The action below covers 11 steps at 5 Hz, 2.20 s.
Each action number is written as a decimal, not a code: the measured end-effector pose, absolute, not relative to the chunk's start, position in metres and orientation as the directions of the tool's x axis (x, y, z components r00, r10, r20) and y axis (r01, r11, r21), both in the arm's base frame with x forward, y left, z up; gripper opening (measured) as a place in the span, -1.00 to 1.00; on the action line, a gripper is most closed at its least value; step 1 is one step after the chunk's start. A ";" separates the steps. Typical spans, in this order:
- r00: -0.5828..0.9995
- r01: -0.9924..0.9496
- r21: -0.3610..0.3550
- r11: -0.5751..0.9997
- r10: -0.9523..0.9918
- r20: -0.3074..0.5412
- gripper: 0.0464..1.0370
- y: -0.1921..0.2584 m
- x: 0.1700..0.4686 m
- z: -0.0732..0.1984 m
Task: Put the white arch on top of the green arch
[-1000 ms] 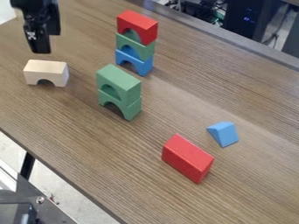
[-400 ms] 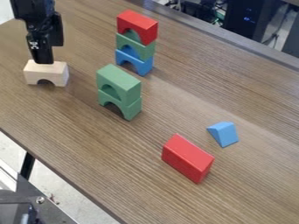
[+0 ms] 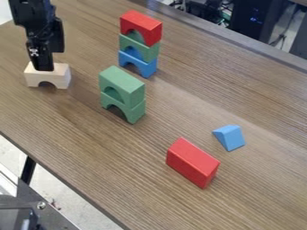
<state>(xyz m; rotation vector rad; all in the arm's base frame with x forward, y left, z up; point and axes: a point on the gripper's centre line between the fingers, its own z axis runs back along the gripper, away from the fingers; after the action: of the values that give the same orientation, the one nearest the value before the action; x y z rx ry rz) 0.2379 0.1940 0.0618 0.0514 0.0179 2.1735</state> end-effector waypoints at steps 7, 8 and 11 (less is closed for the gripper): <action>-0.584 -0.807 0.062 -0.587 0.809 0.062 0.92 0.199 0.228 0.041; -0.600 -0.794 0.078 -0.603 0.798 0.063 0.82 0.200 0.228 0.030; -0.570 -0.822 0.070 -0.565 0.814 -0.117 0.11 0.179 0.223 0.070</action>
<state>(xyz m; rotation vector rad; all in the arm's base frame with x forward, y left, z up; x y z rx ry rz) 0.2229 0.1785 0.0701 -0.0875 0.1429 2.1736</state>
